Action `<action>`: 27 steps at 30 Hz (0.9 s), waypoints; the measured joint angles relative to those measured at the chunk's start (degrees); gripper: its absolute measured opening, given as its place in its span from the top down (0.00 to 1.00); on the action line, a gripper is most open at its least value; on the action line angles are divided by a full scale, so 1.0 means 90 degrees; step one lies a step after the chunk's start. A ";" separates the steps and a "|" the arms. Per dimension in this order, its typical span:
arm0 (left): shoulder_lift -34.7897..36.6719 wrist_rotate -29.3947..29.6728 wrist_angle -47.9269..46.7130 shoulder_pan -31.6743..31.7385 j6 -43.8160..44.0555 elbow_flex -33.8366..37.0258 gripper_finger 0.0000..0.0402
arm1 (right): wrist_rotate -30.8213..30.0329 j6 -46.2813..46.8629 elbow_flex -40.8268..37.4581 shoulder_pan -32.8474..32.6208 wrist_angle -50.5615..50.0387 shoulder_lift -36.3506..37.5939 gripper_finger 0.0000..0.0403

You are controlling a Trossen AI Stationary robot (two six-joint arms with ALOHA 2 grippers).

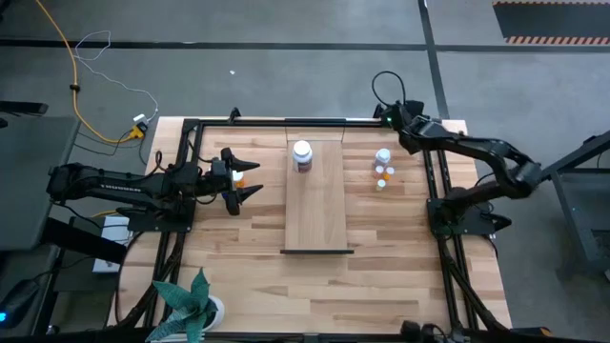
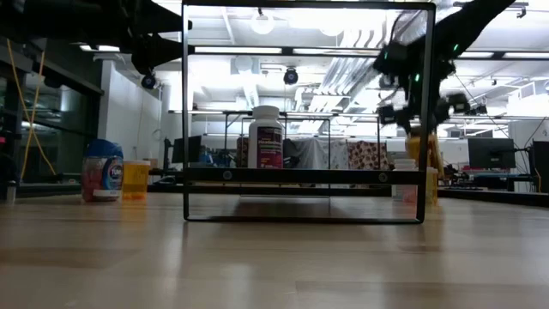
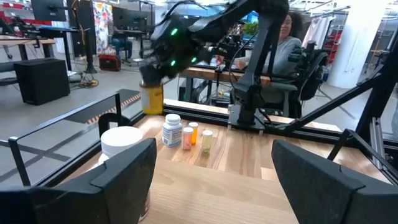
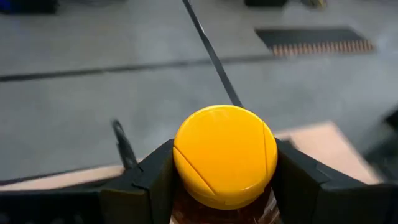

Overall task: Pick and place medicine bottles onto shelf by color
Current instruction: Put the large yellow pill bottle on the shelf

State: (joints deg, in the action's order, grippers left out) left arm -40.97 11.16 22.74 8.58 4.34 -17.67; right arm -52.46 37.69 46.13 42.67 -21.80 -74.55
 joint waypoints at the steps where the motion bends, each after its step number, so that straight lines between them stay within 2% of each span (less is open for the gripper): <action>1: -0.0001 0.0000 0.0002 0.0000 0.0000 0.0000 0.23 | -0.0043 -0.0206 0.0000 -0.0143 -0.0101 0.0229 0.52; 6: 0.0000 0.0037 0.0005 0.0000 0.0000 0.0000 0.23 | 0.0247 -0.0986 0.0002 -0.1205 -0.0512 0.1589 0.52; 10: 0.0000 0.0073 0.0002 0.0000 0.0000 0.0000 0.23 | 0.1316 -0.1220 0.0002 -0.2362 -0.0494 0.2410 0.52; 13: 0.0000 0.0073 0.0003 0.0000 0.0005 0.0000 0.23 | 0.1871 -0.1257 -0.0069 -0.3283 -0.0126 0.2584 0.52; 16: 0.0000 0.0073 0.0005 0.0002 0.0000 0.0000 0.23 | 0.2162 -0.1547 -0.0229 -0.4055 0.0641 0.2433 0.52; 19: 0.0000 0.0072 0.0005 0.0001 0.0007 0.0000 0.23 | 0.2240 -0.1752 -0.0345 -0.4522 0.1311 0.1987 0.52; 23: 0.0000 0.0070 0.0002 0.0000 0.0017 0.0000 0.23 | 0.2224 -0.1960 -0.0355 -0.4600 0.1804 0.1098 0.52; 27: -0.0001 0.0076 0.0002 0.0000 0.0003 0.0000 0.23 | 0.2380 -0.2294 -0.0355 -0.4297 0.2550 0.0219 0.52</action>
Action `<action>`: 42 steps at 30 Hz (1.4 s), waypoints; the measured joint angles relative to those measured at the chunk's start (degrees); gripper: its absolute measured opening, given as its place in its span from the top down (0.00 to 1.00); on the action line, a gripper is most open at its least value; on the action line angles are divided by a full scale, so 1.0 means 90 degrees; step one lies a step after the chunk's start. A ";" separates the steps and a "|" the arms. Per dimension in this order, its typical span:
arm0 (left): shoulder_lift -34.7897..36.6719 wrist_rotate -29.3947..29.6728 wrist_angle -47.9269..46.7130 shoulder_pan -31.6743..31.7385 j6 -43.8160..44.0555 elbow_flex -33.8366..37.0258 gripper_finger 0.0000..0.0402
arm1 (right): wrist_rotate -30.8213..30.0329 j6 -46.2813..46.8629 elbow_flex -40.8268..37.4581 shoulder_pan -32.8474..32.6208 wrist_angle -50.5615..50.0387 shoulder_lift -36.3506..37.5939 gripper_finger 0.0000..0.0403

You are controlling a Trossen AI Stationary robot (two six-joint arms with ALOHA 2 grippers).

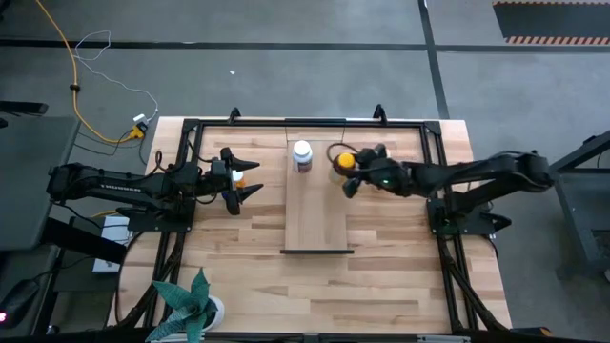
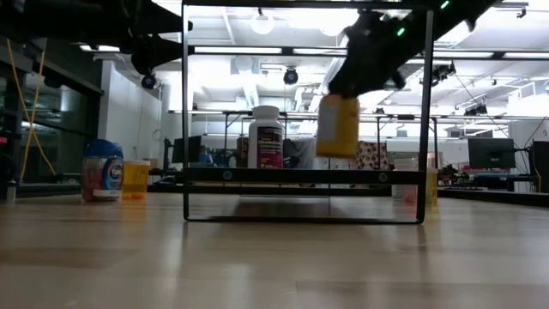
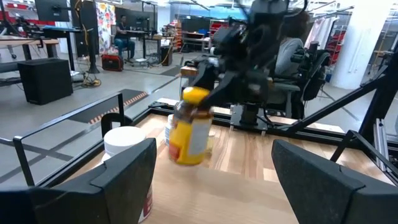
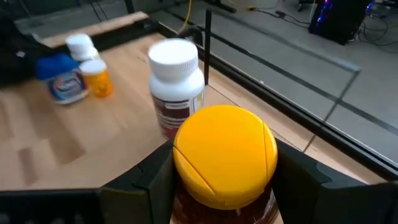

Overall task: Pick and place medicine bottles onto shelf by color
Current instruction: Put the large yellow pill bottle on the shelf, then put the white blue pill bottle on the shelf

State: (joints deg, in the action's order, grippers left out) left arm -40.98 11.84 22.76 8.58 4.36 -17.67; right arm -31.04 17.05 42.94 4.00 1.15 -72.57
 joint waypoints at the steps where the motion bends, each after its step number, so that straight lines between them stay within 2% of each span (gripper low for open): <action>1: -0.0002 0.0026 0.0000 0.0000 -0.0003 0.0000 0.23 | 0.0072 -0.0098 0.0000 0.0100 0.0249 -0.0183 0.52; 6: 0.0000 0.0109 0.0002 0.0000 -0.0005 0.0000 0.23 | 0.0367 -0.0596 0.0000 0.0588 0.1203 -0.0694 0.52; 11: 0.0000 0.0187 0.0000 0.0001 -0.0005 0.0000 0.23 | 0.0963 -0.0588 0.0000 0.0935 0.1385 -0.0856 0.52; 16: 0.0000 0.0257 0.0002 0.0002 -0.0005 0.0000 0.23 | 0.1130 -0.0587 0.0002 0.0961 0.1433 -0.0985 0.52; 24: 0.0000 0.0257 0.0000 0.0002 -0.0005 0.0000 0.23 | 0.1160 -0.0648 0.0015 0.0978 0.1816 -0.0984 0.38; 31: 0.0001 0.0257 -0.0002 0.0002 -0.0005 0.0000 0.23 | 0.1276 -0.0682 0.0015 0.1063 0.2123 -0.0984 0.35; 37: 0.0001 0.0255 -0.0040 0.0002 -0.0003 0.0000 0.23 | 0.1286 -0.1228 0.0014 0.1038 0.2051 -0.0428 0.34; 42: 0.0001 -0.0181 -0.0073 0.0002 -0.0005 -0.0002 0.23 | 0.1273 -0.1279 0.0012 0.0843 0.0941 0.0470 0.34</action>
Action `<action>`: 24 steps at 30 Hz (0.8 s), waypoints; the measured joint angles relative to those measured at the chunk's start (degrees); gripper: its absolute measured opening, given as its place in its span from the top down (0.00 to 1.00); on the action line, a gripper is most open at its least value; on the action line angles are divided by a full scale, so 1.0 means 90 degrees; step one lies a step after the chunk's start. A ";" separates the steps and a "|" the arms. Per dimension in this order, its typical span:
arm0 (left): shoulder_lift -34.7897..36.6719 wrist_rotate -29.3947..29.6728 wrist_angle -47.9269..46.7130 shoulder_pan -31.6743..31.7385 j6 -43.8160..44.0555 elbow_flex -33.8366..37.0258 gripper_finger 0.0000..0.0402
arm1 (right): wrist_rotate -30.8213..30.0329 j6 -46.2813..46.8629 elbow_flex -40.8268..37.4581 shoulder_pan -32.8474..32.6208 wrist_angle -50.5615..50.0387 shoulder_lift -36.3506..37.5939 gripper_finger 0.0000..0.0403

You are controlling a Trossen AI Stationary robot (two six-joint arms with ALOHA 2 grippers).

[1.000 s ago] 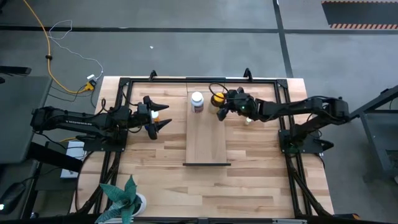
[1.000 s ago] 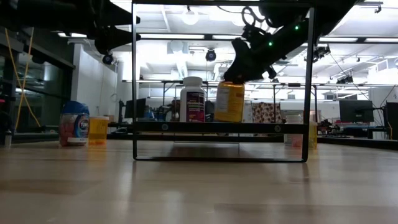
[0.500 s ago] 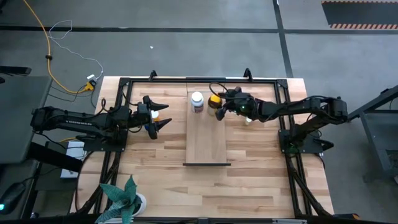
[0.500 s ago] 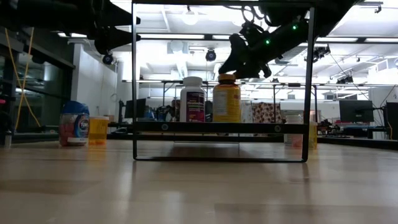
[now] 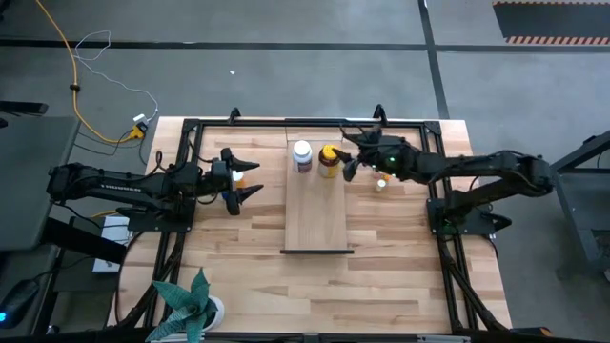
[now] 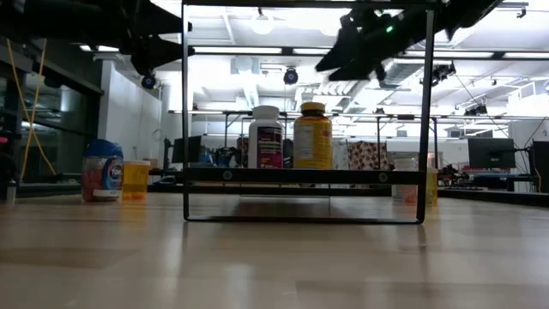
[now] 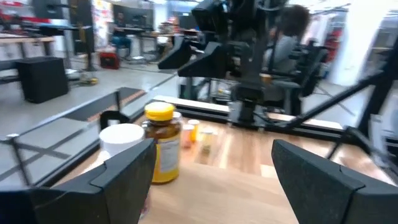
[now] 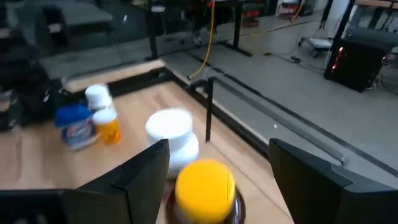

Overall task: Pick and place medicine bottles onto shelf by color
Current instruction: Put the white blue pill bottle on the shelf

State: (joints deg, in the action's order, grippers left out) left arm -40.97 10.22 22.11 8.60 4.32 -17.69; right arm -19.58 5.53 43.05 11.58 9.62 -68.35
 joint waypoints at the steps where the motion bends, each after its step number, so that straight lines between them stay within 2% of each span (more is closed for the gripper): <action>1: -0.0002 -0.0102 -0.0005 0.0000 0.0000 0.0000 0.23 | 0.0010 0.0001 0.0000 -0.0097 -0.0296 0.0173 0.34; 3: 0.0005 -0.0202 0.0000 -0.0005 0.0000 0.0000 0.23 | -0.0075 0.0068 -0.0027 -0.0340 -0.0812 0.0507 0.34; 5: 0.0015 -0.0206 -0.0001 -0.0005 0.0000 0.0000 0.23 | -0.0451 0.0102 -0.0280 -0.0698 -0.0857 0.0860 0.34; 10: 0.0063 -0.0209 0.0023 -0.0005 0.0002 0.0000 0.23 | -0.1774 0.0426 -0.1563 -0.1555 -0.0229 0.1783 0.34; 12: 0.0061 -0.0209 0.0042 -0.0005 0.0005 0.0000 0.23 | -0.2020 0.0859 -0.2123 -0.1695 0.0140 0.2104 0.34; 16: 0.0057 -0.0143 0.0047 -0.0004 0.0006 0.0000 0.23 | -0.2086 0.1651 -0.2703 -0.1607 0.0425 0.2448 0.34; 19: 0.0053 -0.0003 0.0049 0.0000 0.0019 0.0000 0.23 | -0.2691 0.1990 -0.2769 -0.1383 0.0303 0.2415 0.34; 24: 0.0053 0.0066 0.0049 0.0000 0.0019 0.0000 0.23 | -0.3432 0.3124 -0.2769 -0.0878 -0.0222 0.2138 0.34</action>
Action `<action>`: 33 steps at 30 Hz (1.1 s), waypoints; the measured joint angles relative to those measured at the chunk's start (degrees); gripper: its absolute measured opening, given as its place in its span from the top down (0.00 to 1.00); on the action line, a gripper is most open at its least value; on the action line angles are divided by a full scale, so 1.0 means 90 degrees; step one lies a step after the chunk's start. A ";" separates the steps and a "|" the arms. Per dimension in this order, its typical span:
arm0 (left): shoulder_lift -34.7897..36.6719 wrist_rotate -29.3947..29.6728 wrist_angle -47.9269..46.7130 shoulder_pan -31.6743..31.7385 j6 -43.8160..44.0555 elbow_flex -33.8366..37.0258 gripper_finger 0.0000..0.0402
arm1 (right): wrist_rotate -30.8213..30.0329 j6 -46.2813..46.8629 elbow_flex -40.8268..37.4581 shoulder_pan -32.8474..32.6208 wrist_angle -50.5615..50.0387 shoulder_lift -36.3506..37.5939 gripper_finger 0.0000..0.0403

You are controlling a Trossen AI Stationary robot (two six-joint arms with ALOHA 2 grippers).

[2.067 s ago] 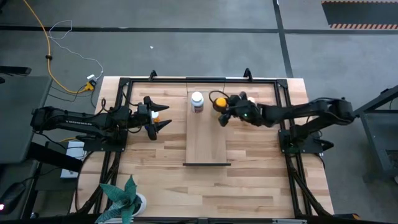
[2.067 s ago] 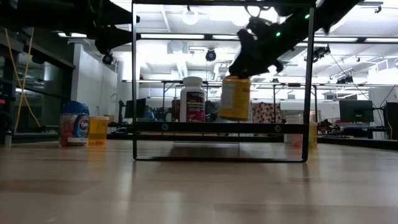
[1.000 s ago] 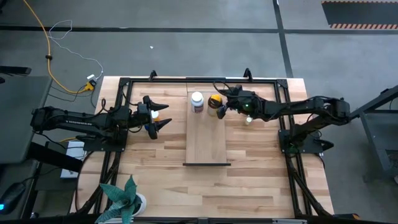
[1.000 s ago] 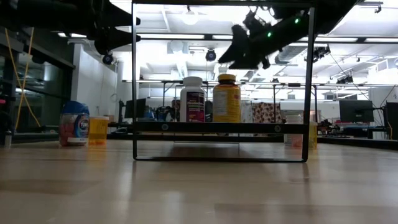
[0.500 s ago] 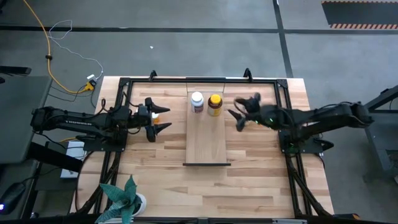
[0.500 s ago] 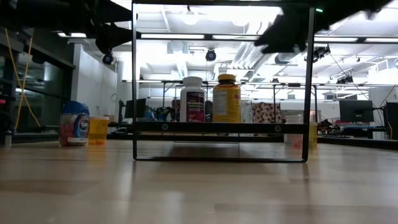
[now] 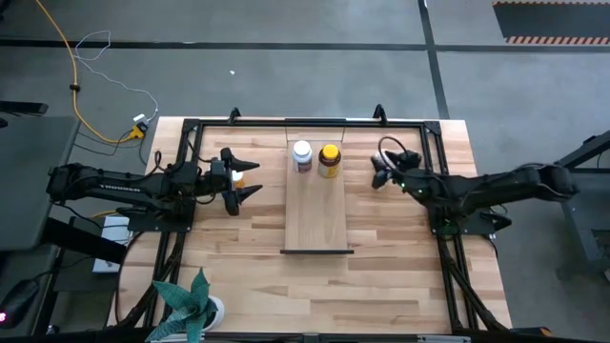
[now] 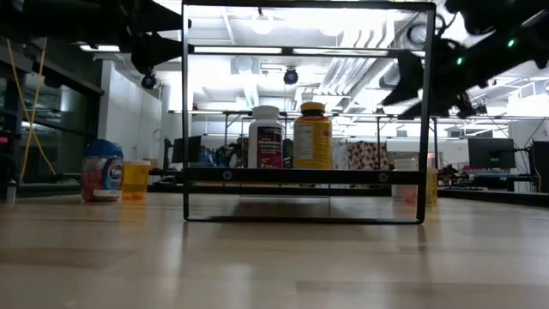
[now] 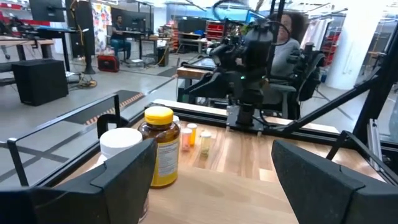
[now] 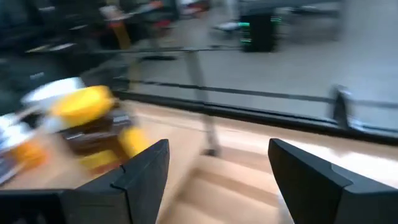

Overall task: Pick and place medicine bottles onto shelf by color
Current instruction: Put the white blue pill bottle on the shelf

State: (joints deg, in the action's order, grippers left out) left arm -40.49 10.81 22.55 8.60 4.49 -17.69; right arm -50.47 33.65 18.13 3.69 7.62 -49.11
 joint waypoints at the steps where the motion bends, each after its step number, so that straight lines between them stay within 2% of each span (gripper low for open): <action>1: 0.0000 0.0000 0.0000 0.0000 0.0000 0.0000 0.23 | -0.0162 0.0216 0.0000 0.0119 -0.0156 -0.0098 0.34; 6: 0.0000 0.0019 0.0002 0.0000 0.0048 0.0000 0.23 | -0.0327 0.0995 0.0000 0.0681 -0.0606 -0.0622 0.34; 11: 0.0000 0.0044 0.0002 0.0000 0.0049 0.0000 0.23 | -0.0056 0.1277 0.0145 0.1022 -0.0615 -0.1273 0.34; 17: 0.0000 0.0061 0.0002 0.0000 0.0142 0.0000 0.23 | 0.0065 0.1211 0.0732 0.1194 -0.0791 -0.2259 0.34; 25: 0.0000 0.0060 -0.0001 0.0000 0.0146 0.0000 0.23 | -0.0363 0.2106 0.1601 0.1378 -0.2511 -0.3144 0.34; 33: 0.0000 0.0058 -0.0005 0.0000 0.0148 0.0000 0.23 | -0.0165 0.2437 0.1664 0.1606 -0.2490 -0.3632 0.34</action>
State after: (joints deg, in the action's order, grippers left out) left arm -40.49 11.33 22.50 8.60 5.82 -17.69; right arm -51.96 55.58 33.10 18.14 -14.79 -81.80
